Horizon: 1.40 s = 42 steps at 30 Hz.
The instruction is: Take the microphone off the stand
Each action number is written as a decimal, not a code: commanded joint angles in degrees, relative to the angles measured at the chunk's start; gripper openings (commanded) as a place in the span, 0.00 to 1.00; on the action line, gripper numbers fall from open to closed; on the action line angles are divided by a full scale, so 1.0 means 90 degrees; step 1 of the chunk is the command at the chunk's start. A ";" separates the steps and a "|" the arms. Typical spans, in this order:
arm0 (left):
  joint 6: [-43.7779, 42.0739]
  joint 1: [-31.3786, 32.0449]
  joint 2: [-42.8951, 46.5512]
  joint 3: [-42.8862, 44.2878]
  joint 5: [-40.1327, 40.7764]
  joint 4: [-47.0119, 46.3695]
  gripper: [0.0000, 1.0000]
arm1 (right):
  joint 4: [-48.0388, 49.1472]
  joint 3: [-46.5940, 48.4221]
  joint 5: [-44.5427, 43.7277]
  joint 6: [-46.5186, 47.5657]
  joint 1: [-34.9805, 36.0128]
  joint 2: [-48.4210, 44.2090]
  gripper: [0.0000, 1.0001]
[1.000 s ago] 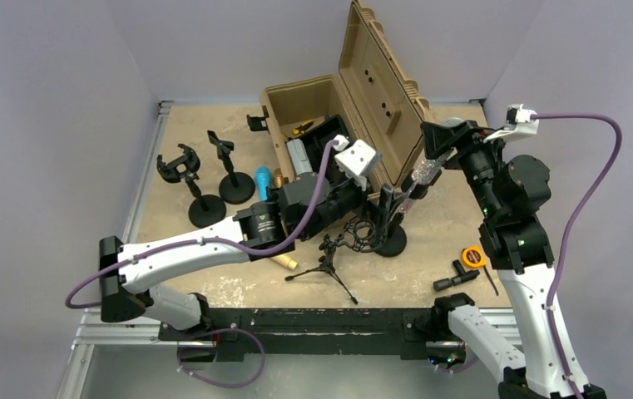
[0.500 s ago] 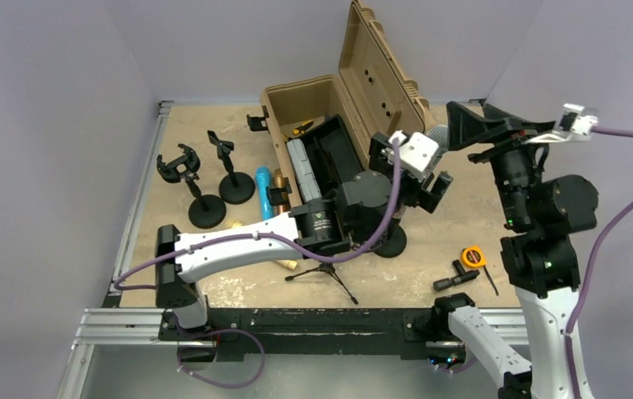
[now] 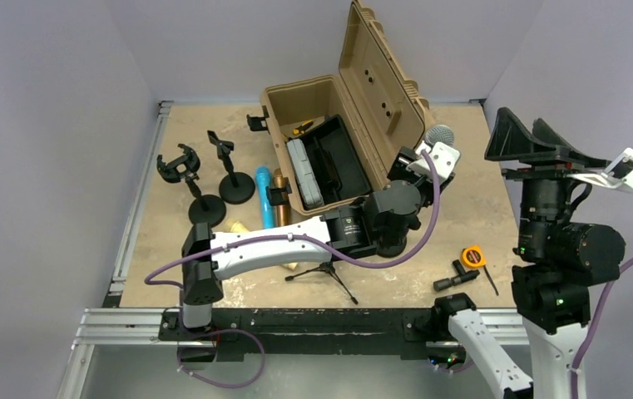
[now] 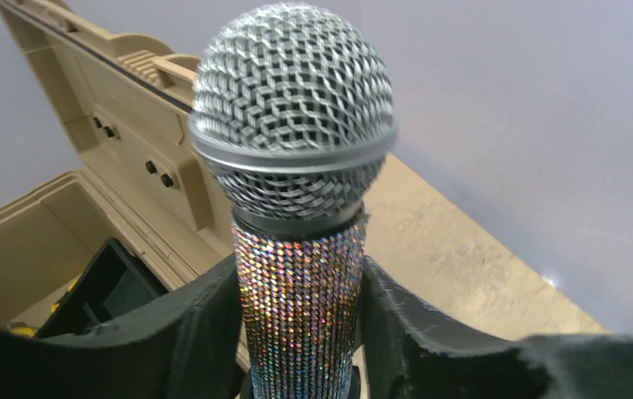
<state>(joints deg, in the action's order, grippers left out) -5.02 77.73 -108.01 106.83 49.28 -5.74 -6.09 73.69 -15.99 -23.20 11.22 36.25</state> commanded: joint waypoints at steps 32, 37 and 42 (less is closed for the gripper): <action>0.1388 -0.3420 0.0522 -0.0197 -1.2972 -0.0232 0.00 | -0.1505 -0.1216 0.3983 0.0789 0.0003 -0.1255 0.89; 0.2333 -0.3485 0.0330 -0.0139 -1.3290 -0.1461 0.00 | -0.1917 -0.1696 0.4221 0.0749 0.0003 -0.0944 0.89; 0.2901 -0.3597 0.0206 -0.0140 -1.3591 -0.2207 0.00 | -0.2088 -0.1837 0.4221 0.0527 0.0003 -0.0765 0.89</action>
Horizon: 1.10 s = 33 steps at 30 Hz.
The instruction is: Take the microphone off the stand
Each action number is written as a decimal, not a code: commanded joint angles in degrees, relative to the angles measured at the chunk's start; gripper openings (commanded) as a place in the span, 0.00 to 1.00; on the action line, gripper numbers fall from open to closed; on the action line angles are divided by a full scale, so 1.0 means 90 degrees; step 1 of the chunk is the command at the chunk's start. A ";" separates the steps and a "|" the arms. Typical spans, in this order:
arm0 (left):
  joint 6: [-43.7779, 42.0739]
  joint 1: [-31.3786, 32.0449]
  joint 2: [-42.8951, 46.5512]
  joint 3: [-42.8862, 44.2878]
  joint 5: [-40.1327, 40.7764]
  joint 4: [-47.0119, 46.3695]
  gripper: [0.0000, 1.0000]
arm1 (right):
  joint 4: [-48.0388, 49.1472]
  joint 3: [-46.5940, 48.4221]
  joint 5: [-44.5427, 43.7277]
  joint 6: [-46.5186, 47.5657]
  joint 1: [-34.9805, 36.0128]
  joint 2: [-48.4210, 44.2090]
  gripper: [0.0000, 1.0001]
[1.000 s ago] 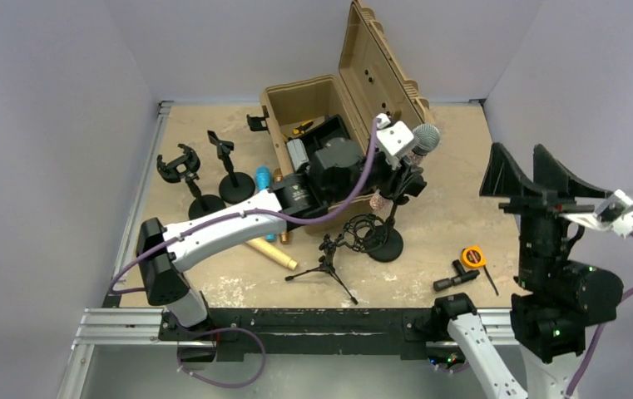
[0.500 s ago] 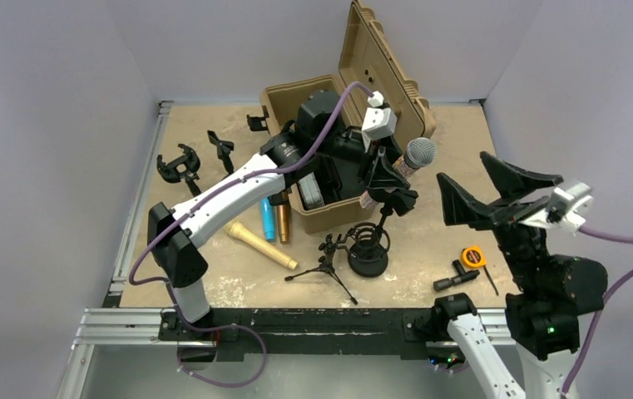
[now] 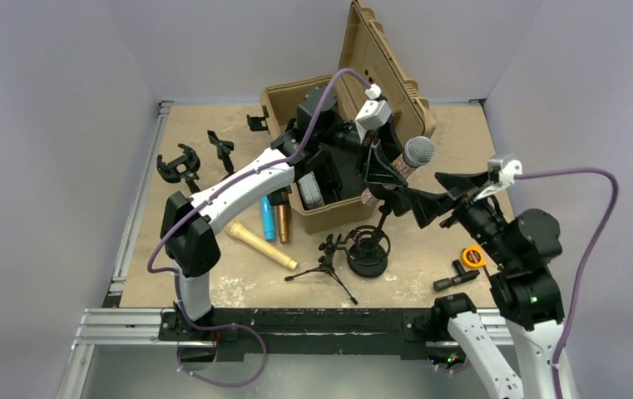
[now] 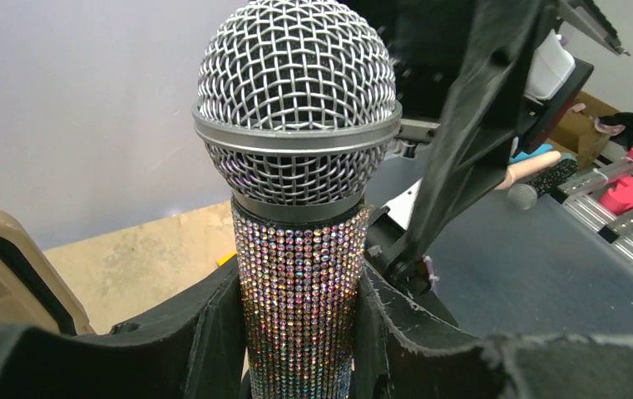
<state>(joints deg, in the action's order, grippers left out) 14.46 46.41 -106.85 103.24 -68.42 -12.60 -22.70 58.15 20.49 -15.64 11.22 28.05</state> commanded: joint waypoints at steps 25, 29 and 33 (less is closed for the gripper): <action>0.1845 -0.0235 -0.0502 0.0586 -0.0485 -0.2678 0.00 | -0.0015 -0.0890 0.1088 -0.0172 0.0003 0.0678 0.74; 0.1765 -0.0234 -0.0520 0.0649 -0.0452 -0.2556 0.00 | 0.0018 -0.0907 0.1066 -0.0181 0.0003 0.0611 0.67; 0.1740 -0.0235 -0.0535 0.0684 -0.0370 -0.2527 0.00 | 0.0097 -0.0979 0.1226 -0.0126 -0.0002 0.0606 0.03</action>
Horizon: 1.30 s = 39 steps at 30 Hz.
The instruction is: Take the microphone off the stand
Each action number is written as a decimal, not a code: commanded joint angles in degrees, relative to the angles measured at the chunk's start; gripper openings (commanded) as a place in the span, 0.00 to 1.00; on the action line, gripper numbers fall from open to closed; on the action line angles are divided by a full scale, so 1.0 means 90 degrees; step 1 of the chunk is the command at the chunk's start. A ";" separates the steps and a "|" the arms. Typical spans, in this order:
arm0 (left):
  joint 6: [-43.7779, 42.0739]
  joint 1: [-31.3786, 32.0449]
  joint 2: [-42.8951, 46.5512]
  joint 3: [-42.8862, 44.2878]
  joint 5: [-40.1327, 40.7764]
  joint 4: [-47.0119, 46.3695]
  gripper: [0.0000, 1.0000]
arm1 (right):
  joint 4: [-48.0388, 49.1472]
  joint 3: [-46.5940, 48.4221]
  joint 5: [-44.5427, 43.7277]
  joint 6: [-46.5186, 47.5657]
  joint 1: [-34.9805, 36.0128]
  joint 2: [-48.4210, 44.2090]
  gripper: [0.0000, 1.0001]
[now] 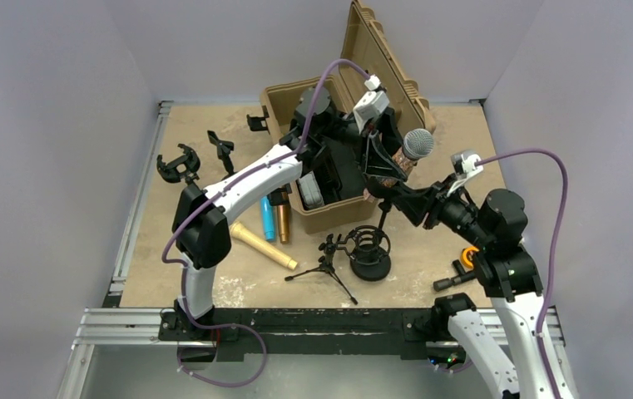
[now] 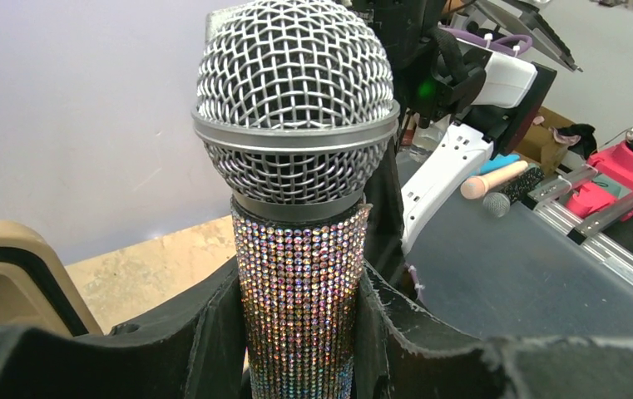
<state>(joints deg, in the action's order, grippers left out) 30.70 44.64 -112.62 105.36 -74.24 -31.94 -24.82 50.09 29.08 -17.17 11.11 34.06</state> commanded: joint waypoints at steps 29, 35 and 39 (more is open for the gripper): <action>-0.1979 0.0262 0.0311 0.2994 0.2210 0.4307 0.00 | 0.0363 0.0201 -0.1379 -0.0308 0.0455 -0.0016 0.00; -0.1432 0.0500 0.0259 0.2509 0.1369 0.3384 0.00 | 0.0358 0.0509 -0.1590 -0.0163 0.0455 0.0211 0.00; -0.0746 0.0567 0.0122 0.2450 0.0121 0.2532 0.00 | 0.0346 0.0496 -0.1668 -0.0172 0.0484 0.0286 0.00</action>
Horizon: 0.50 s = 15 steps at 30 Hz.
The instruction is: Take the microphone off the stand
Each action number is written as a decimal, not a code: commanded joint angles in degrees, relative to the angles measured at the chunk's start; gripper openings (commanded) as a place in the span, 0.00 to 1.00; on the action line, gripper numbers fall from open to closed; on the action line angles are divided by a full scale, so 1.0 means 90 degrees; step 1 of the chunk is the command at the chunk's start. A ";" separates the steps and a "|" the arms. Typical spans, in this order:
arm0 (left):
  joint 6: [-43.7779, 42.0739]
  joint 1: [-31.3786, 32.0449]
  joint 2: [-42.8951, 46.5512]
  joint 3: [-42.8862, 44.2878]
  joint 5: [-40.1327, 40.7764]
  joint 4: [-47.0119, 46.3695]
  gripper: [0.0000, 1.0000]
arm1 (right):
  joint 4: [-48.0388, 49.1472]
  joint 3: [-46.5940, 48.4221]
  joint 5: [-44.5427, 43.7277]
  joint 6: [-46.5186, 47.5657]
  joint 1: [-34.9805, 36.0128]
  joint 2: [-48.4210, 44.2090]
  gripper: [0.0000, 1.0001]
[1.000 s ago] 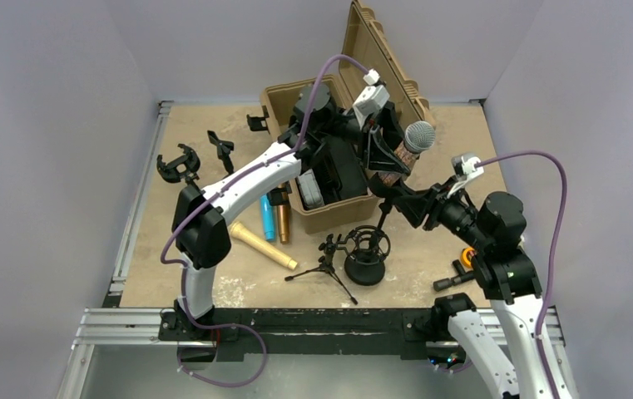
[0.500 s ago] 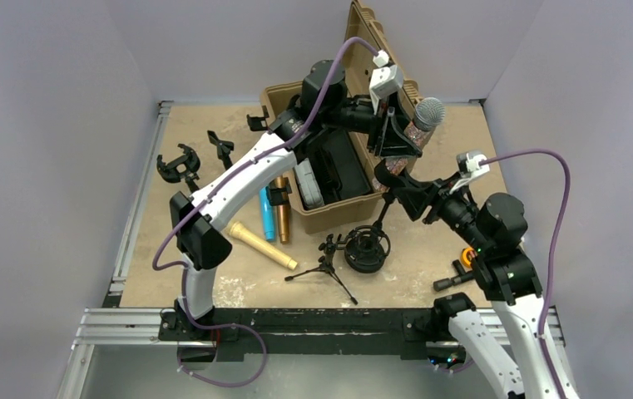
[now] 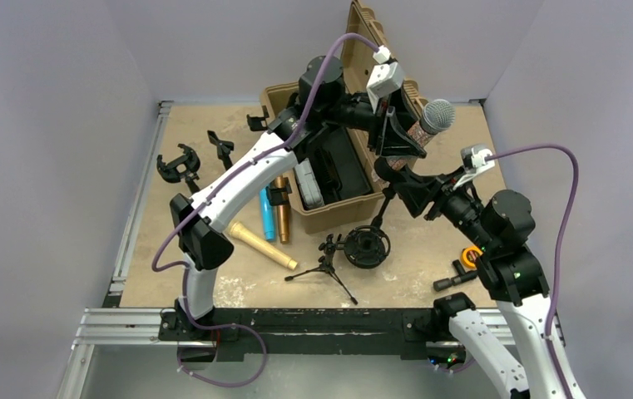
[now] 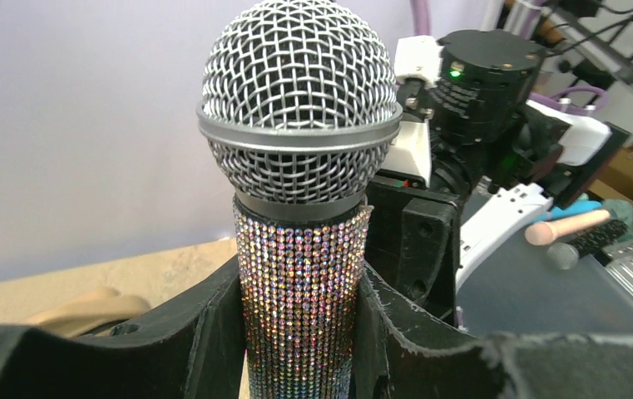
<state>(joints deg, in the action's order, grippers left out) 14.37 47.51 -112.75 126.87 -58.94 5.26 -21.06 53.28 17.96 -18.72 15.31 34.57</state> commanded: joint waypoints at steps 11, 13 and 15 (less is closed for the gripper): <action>0.1557 0.0259 0.0276 -0.0805 -0.1740 -0.2713 0.00 | -0.0132 0.0193 -0.0860 -0.0247 0.0213 0.0199 0.28; 0.1192 0.0251 0.0282 -0.0899 -0.1671 -0.2333 0.00 | -0.0151 0.0155 -0.0780 -0.0292 0.0219 0.0175 0.44; 0.0814 0.0240 0.0264 -0.0886 -0.1554 -0.1928 0.00 | -0.0138 0.0173 -0.0639 -0.0264 0.0220 0.0097 0.57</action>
<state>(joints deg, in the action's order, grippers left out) 25.34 47.48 -114.37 118.91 -68.79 -15.16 -25.08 53.67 16.43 -18.70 17.85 34.94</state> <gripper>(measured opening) 0.413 0.499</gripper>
